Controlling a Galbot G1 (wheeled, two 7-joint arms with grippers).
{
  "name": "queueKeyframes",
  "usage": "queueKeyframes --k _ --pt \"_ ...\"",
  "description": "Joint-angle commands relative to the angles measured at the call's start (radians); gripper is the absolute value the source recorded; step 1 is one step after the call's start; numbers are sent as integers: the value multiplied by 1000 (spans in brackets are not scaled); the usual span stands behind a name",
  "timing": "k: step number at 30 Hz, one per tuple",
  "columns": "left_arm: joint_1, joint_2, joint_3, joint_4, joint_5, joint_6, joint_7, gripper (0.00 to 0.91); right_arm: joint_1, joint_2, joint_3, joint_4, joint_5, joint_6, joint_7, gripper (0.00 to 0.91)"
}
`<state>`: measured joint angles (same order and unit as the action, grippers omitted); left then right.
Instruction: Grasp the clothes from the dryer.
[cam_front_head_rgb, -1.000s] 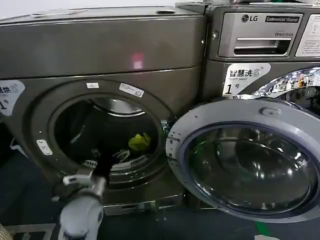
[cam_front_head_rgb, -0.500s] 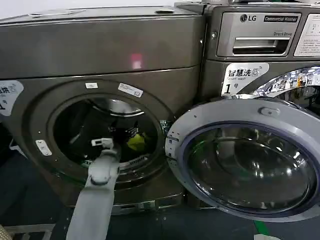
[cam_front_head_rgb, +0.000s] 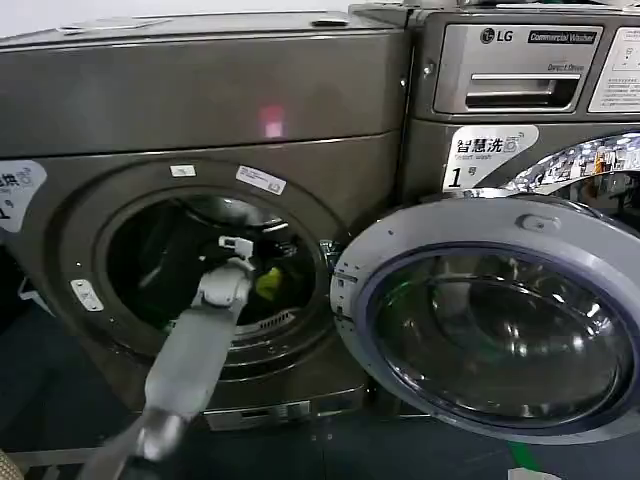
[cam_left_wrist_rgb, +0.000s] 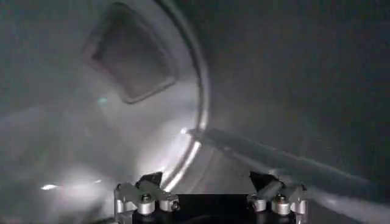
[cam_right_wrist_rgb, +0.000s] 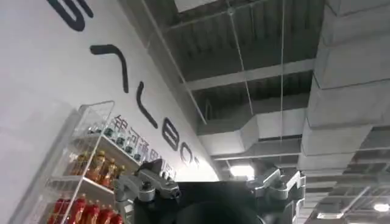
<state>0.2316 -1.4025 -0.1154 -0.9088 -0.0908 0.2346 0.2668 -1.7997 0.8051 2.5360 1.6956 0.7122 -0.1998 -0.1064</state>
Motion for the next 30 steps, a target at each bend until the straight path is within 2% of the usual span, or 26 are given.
queueKeyframes --k 1,5,9,13,19,30 --pt "-247 51 278 345 45 -106 364 907 7 -2 -4 -3 -2 2 -1 907" --pt "-333 38 348 474 60 -214 514 907 15 -2 -11 -5 -4 4 -1 907" --pt "-369 34 433 517 191 -260 614 907 19 -1 -16 -9 -7 6 -3 907" --pt "-409 27 472 549 312 -266 685 907 21 -4 -19 -9 -9 8 -3 907" --pt "-446 18 534 579 388 -264 759 907 25 -4 -23 -13 -12 10 -4 907" --pt "-412 -43 570 585 468 -215 674 907 21 4 -20 -10 -16 13 -5 907"
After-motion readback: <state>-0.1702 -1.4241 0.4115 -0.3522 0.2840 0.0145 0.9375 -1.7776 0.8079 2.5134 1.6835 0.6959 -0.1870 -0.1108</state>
